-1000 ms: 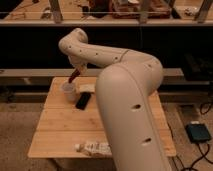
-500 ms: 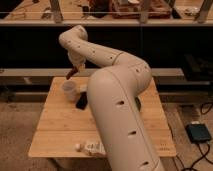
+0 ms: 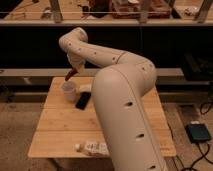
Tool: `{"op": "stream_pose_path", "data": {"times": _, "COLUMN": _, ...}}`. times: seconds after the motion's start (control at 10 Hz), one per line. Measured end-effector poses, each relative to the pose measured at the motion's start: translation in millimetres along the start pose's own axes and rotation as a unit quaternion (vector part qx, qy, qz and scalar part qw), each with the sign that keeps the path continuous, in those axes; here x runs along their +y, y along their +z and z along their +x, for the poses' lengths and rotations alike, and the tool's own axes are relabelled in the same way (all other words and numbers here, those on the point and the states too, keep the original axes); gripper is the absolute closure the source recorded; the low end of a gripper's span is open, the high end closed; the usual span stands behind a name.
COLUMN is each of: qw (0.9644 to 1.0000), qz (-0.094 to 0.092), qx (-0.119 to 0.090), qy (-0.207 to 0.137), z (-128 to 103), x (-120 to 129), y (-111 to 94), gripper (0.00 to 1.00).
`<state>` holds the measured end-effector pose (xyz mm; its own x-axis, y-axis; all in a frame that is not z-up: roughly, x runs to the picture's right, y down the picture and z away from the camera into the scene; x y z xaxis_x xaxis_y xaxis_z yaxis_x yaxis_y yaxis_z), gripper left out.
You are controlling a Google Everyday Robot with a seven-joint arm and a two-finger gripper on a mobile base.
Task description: Place the pepper in the ceramic cup
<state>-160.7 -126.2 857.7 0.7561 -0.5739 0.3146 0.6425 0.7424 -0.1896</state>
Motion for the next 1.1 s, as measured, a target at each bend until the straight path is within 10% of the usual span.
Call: {"op": "stream_pose_path", "data": {"times": 1.1, "qw": 0.9990, "qz": 0.012, "qx": -0.029, "qy": -0.033, "z": -40, "x": -31, "y": 31, "gripper": 0.91}}
